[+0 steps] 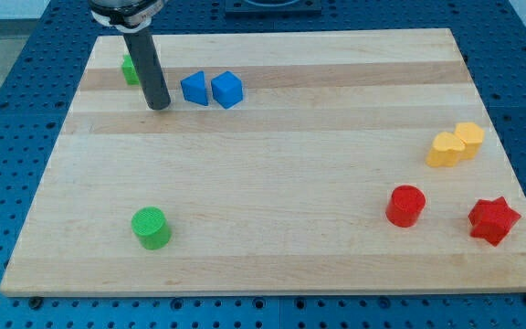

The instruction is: Separate the yellow heart from the yellow hexagon

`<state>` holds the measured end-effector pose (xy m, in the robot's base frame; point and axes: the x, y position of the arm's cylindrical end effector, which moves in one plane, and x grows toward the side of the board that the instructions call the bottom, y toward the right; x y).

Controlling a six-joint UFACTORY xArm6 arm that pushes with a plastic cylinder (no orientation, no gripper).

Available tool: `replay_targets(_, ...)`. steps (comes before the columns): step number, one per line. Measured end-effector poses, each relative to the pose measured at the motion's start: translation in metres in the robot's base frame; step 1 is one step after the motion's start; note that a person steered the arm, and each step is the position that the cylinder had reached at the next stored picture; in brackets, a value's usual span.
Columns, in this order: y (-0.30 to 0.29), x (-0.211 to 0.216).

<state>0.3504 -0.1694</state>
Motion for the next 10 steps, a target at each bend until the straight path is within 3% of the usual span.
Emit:
replay_targets(1, 0.015, 0.002)
replay_targets(3, 0.206, 0.009)
replay_targets(5, 0.237, 0.017)
replay_targets(6, 0.299, 0.098)
replay_targets(10, 0.380, 0.134)
